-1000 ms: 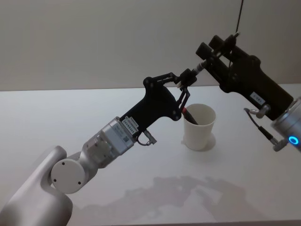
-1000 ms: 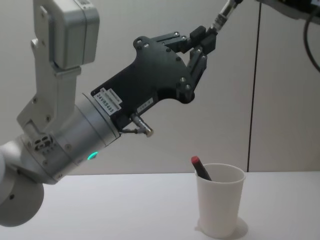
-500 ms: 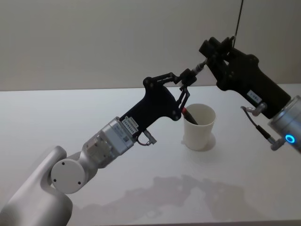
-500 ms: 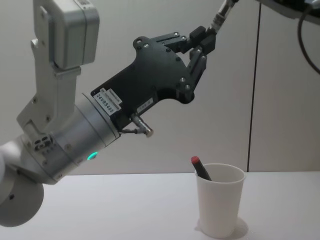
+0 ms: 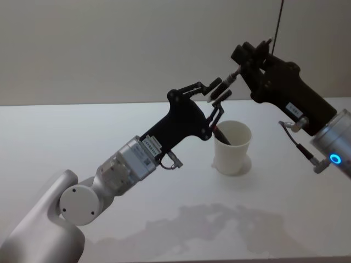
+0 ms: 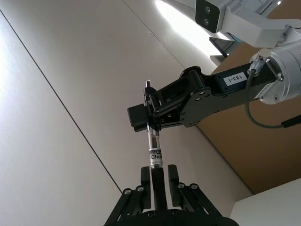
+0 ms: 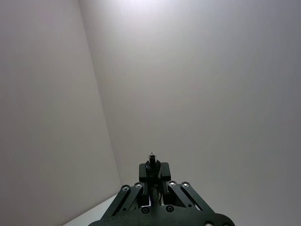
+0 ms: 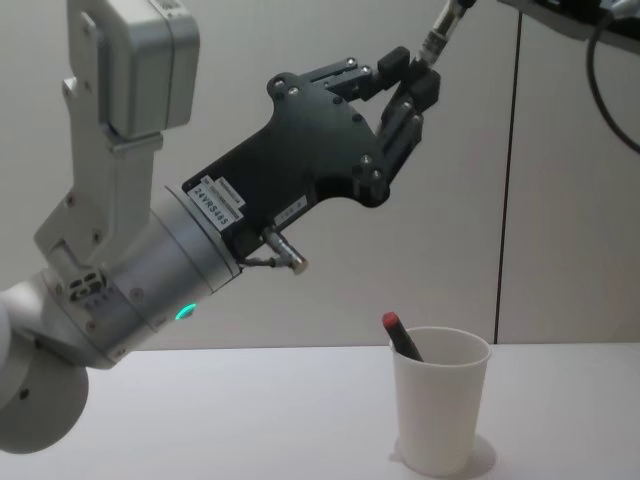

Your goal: Place the pen into the pen holder.

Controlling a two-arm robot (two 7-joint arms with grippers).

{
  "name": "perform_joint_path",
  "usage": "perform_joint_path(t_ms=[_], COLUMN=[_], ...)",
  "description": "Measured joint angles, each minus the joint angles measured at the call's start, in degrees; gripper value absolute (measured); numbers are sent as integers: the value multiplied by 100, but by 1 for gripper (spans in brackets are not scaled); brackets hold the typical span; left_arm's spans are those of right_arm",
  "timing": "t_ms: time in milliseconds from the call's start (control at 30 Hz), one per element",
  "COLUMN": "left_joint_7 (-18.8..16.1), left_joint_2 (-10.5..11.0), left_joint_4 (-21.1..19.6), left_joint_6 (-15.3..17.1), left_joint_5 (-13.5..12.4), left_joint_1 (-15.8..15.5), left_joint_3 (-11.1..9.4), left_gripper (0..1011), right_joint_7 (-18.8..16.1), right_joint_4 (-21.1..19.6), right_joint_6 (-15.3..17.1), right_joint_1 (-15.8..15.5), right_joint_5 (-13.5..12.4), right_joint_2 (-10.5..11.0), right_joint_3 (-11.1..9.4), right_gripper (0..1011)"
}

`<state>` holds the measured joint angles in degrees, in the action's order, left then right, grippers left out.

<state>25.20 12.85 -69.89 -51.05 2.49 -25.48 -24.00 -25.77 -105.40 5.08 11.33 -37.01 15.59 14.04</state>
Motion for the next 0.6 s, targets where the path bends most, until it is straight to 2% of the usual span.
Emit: perform_joint_path(t_ms=[133,167,300,367,433,600], left_joint_7=[0,0,0,0,0,0], left_joint_2=[1,1,1,1,1,1], left_joint_4=[0,0,0,0,0,0], left_joint_6=[0,0,0,0,0,0], left_joint_5=[0,0,0,0,0,0], left_joint_1=[0,0,0,0,0,0], left_joint_3=[0,0,0,1,2,3], left_gripper=[362,362,527,565,670,804], right_joint_7=[17,25,44,52,60,92], right_joint_4=[19,25,38,42,45,56], right_joint_6=[-5,-11,-27,-34,-42,-72], right_joint_1=[17,22,35,38,40,49], right_joint_5=[-5,-6,-7,-6,-5,3], right_joint_2=[-1,-1,1,4,7,19], right_joint_3=[5,7,13,15,16,21], right_gripper=[134,134,134,134,134,134])
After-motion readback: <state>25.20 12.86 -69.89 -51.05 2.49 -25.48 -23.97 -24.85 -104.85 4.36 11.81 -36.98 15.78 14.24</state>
